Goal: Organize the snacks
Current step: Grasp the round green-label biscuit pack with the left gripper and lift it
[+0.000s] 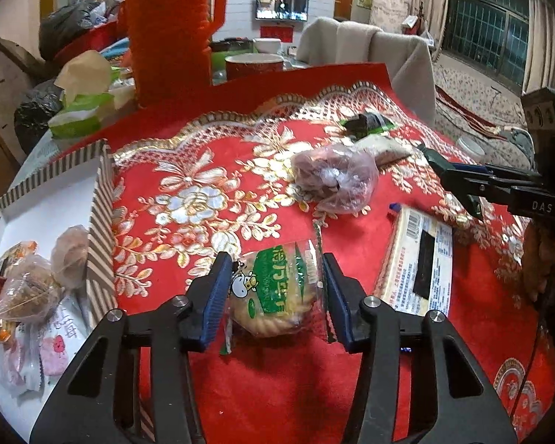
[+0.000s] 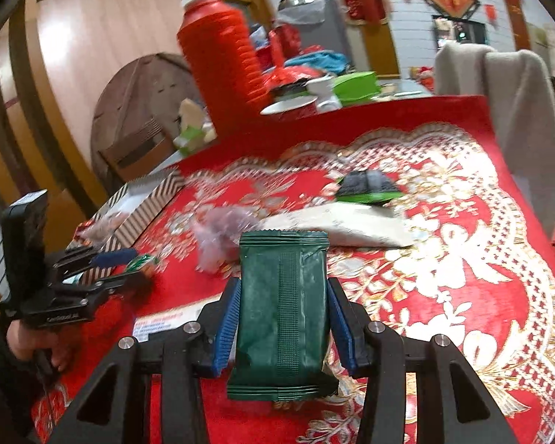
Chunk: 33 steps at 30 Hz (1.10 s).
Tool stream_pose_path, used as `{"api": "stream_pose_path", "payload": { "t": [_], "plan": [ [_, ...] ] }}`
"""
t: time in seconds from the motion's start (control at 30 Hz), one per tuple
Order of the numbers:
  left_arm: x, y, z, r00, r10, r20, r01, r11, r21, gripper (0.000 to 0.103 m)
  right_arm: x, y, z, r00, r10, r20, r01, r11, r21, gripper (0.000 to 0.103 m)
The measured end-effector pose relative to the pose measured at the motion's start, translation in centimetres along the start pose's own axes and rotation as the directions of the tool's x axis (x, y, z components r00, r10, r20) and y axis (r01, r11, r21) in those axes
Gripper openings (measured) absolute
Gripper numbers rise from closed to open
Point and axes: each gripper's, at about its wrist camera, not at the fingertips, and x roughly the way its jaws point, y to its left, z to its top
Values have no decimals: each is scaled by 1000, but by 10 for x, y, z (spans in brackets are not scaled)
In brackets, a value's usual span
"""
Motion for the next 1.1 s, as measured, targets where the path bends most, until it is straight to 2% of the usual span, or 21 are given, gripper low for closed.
{"api": "stream_pose_path", "payload": {
  "t": [0.23,0.4,0.47,0.53,0.6,0.67,0.77,0.93,1.03,1.1],
  "plan": [
    [-3,-2,0,1000,-12,0,12,1000,1,33,-9,-3,1,997,-60,42,59,998,12,44],
    [0,-8,-2,999,-43,-31,44,998,37,32,-9,-5,3,995,-83,52,82,996,27,44],
    [0,-4,-1,999,-29,-29,30,999,25,32,-9,-6,3,996,-79,51,78,996,32,44],
    [-1,5,1,999,-22,-31,22,1000,-14,36,-8,-7,3,996,-82,46,81,996,36,44],
    [-4,17,3,1000,1,-28,-3,998,-60,63,-7,-7,3,996,-79,43,78,996,36,44],
    [-5,25,3,1000,18,-25,-20,996,-84,75,-7,-6,3,995,-85,43,83,996,34,44],
    [1,31,2,998,-11,-56,4,994,-111,76,-6,-5,4,994,-97,41,96,995,31,44],
    [14,9,-1,996,-7,-93,6,1000,-14,76,-5,-5,3,993,-115,35,114,993,29,44],
    [26,-3,-5,990,52,-129,-46,998,47,76,-5,-4,3,993,-113,35,112,993,24,44],
    [23,2,-3,991,73,-113,-71,997,20,71,-5,-2,3,994,-107,35,107,994,17,44]
  ]
}}
